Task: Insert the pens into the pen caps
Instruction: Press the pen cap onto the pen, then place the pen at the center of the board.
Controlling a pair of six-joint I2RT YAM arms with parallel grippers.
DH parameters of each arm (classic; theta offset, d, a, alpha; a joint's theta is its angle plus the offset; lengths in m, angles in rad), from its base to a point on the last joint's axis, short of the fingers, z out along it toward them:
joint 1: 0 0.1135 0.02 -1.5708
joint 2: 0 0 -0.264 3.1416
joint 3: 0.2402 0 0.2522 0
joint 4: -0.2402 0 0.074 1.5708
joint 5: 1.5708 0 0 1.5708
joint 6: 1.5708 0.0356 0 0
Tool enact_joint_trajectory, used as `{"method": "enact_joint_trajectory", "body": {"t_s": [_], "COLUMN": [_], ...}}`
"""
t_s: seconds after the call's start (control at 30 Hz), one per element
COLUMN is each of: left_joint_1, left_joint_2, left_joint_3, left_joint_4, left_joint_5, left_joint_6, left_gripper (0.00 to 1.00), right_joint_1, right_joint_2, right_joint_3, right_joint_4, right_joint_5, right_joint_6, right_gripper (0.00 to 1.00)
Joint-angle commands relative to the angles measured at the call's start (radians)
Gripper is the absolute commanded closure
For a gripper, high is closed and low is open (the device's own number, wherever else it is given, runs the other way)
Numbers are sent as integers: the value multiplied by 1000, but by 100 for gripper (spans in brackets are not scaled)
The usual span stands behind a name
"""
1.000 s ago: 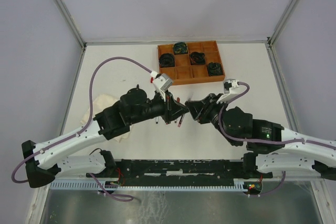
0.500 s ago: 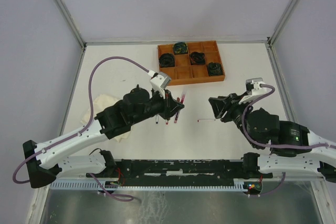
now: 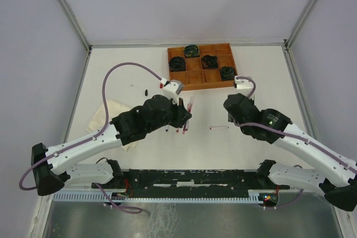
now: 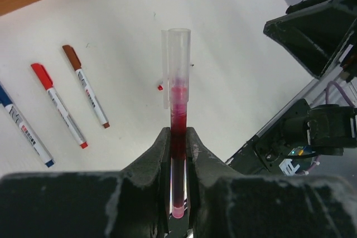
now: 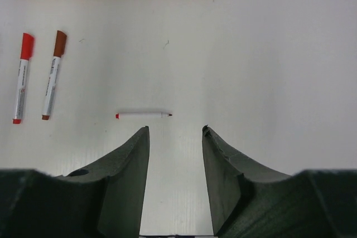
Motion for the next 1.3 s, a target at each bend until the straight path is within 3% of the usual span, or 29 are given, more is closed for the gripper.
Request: {"method": "enact_joint_trajectory", "body": {"t_s": [0.0, 0.13, 0.27, 0.6, 0.8, 1.27], "left_joint_1": [2, 1, 2, 2, 6, 48], "left_joint_2": [43, 134, 240, 579, 768, 953], "left_joint_3": [-16, 13, 46, 230, 381, 497], "left_joint_4": [-9, -37, -41, -83, -149, -200], "left_joint_5": [-88, -97, -123, -197, -255, -286], "left_joint_6": [-135, -177, -197, -223, -244, -258], "left_gripper": [97, 97, 97, 97, 97, 97], "right_joint_1": [-200, -372, -435, -437, -437, -437], "right_joint_2": [-58, -93, -160, -320, -369, -430], "right_joint_3": [-95, -211, -313, -418, -398, -385], "right_joint_4": [164, 239, 296, 283, 216, 140], "right_joint_5": [-324, -558, -693, -784, -796, -900], "right_joint_6": [-57, -20, 28, 72, 53, 23], "right_gripper": [49, 47, 42, 30, 30, 30]}}
